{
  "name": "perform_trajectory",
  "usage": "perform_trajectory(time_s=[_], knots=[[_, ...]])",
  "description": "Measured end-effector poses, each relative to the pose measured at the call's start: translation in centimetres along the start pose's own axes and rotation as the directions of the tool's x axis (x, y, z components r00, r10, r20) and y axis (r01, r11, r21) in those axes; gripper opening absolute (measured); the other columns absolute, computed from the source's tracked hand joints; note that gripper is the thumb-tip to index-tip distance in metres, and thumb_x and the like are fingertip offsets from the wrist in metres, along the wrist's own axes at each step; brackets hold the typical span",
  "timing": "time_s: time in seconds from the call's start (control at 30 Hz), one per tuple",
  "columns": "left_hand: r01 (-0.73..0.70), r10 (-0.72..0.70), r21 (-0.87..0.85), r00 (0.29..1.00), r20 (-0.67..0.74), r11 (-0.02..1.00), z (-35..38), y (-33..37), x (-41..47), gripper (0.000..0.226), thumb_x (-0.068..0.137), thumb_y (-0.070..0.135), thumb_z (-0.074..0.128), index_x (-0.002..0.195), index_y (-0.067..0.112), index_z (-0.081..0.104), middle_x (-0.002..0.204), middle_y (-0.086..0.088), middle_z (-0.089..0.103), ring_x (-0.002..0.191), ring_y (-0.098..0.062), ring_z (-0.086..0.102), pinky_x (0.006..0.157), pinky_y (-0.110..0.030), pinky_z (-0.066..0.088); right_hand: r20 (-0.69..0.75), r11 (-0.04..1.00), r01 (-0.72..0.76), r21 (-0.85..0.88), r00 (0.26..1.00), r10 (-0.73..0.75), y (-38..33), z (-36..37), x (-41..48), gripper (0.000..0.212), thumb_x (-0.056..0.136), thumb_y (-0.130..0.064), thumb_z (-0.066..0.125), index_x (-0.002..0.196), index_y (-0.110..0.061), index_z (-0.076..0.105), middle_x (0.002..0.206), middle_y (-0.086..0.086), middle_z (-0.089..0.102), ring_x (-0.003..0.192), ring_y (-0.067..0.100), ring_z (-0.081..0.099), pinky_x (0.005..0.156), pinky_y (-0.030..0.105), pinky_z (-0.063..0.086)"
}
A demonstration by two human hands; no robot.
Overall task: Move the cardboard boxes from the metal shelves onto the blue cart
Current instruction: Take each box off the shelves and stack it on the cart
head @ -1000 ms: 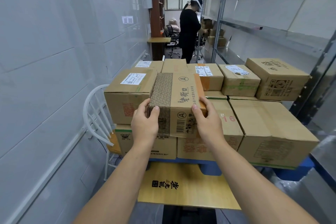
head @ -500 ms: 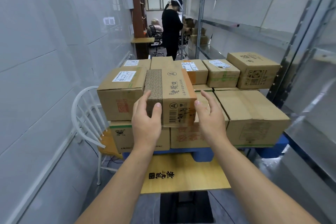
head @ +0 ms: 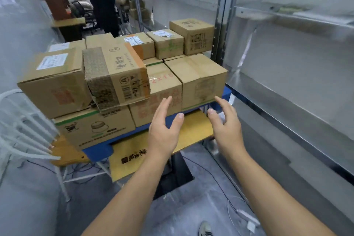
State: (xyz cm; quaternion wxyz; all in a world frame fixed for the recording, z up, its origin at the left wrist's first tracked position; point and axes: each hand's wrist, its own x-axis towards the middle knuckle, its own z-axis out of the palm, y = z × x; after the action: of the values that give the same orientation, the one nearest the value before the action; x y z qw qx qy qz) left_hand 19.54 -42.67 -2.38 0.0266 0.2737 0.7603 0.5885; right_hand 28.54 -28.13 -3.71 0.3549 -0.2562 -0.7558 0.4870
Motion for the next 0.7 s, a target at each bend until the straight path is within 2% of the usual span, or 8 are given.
perform_trajectory(time_s=[0.17,0.2,0.33,0.43,0.47,0.57,0.7], knots=[[-0.022,0.029,-0.043,0.984,0.178,0.999,5.4,1.6,-1.6,0.053,0.096,0.036,0.060,0.145,0.041,0.040,0.154,0.018,0.035,0.140,0.005,0.028,0.113,-0.023,0.025,-0.138,0.997,-0.024,-0.067,0.990,0.015,1.9,-6.1,-2.6,0.049,0.092,-0.042,0.054,0.139,-0.030,0.053,0.151,-0.004,0.044,0.141,0.005,0.035,0.109,0.015,0.027],[-0.033,0.043,-0.049,0.977,0.211,0.998,6.6,2.1,-2.1,0.053,0.096,0.034,0.060,0.146,0.038,0.042,0.153,0.018,0.037,0.139,0.005,0.030,0.112,-0.021,0.026,-0.170,0.996,-0.039,-0.084,0.985,0.024,2.3,-7.5,-3.2,0.048,0.092,-0.042,0.055,0.139,-0.031,0.053,0.151,-0.004,0.044,0.141,0.005,0.035,0.110,0.016,0.027],[-0.063,0.097,-0.108,0.931,0.351,0.992,12.1,4.5,-4.7,0.049,0.097,0.029,0.060,0.143,0.035,0.045,0.148,0.017,0.042,0.132,0.007,0.035,0.099,-0.002,0.027,-0.320,0.987,-0.116,-0.107,0.944,0.077,3.9,-13.8,-6.6,0.050,0.091,-0.048,0.054,0.139,-0.032,0.053,0.150,-0.007,0.044,0.140,0.006,0.037,0.117,0.035,0.032],[-0.071,0.136,-0.160,0.886,0.443,0.985,16.0,6.5,-7.3,0.049,0.097,0.032,0.060,0.144,0.033,0.045,0.144,0.021,0.045,0.133,0.007,0.036,0.110,-0.019,0.031,-0.436,0.981,-0.157,-0.114,0.895,0.093,4.4,-18.6,-9.3,0.051,0.089,-0.047,0.054,0.137,-0.030,0.054,0.147,-0.005,0.047,0.137,0.006,0.041,0.116,0.036,0.032],[-0.073,0.148,-0.175,0.872,0.467,0.982,17.2,7.3,-8.4,0.049,0.097,0.032,0.060,0.144,0.033,0.045,0.142,0.023,0.044,0.131,0.010,0.036,0.110,-0.020,0.031,-0.466,0.979,-0.167,-0.116,0.879,0.095,4.5,-20.2,-10.1,0.052,0.088,-0.048,0.053,0.137,-0.031,0.054,0.147,-0.004,0.047,0.137,0.007,0.041,0.116,0.036,0.032],[-0.094,0.197,-0.218,0.832,0.519,0.972,20.7,9.9,-11.9,0.050,0.096,0.032,0.061,0.144,0.035,0.045,0.139,0.025,0.042,0.125,0.018,0.034,0.106,-0.014,0.027,-0.538,0.975,-0.184,-0.123,0.838,0.091,4.9,-24.9,-13.2,0.055,0.086,-0.055,0.052,0.136,-0.033,0.054,0.146,-0.004,0.048,0.137,0.009,0.042,0.114,0.042,0.036],[-0.088,0.237,-0.282,0.798,0.554,0.955,24.9,13.6,-17.8,0.051,0.095,0.032,0.062,0.143,0.034,0.046,0.139,0.024,0.045,0.128,0.012,0.037,0.103,-0.010,0.027,-0.613,0.966,-0.213,-0.146,0.786,0.080,5.4,-31.3,-18.4,0.061,0.083,-0.059,0.049,0.137,-0.031,0.054,0.143,-0.008,0.049,0.134,0.006,0.044,0.111,0.044,0.039]])
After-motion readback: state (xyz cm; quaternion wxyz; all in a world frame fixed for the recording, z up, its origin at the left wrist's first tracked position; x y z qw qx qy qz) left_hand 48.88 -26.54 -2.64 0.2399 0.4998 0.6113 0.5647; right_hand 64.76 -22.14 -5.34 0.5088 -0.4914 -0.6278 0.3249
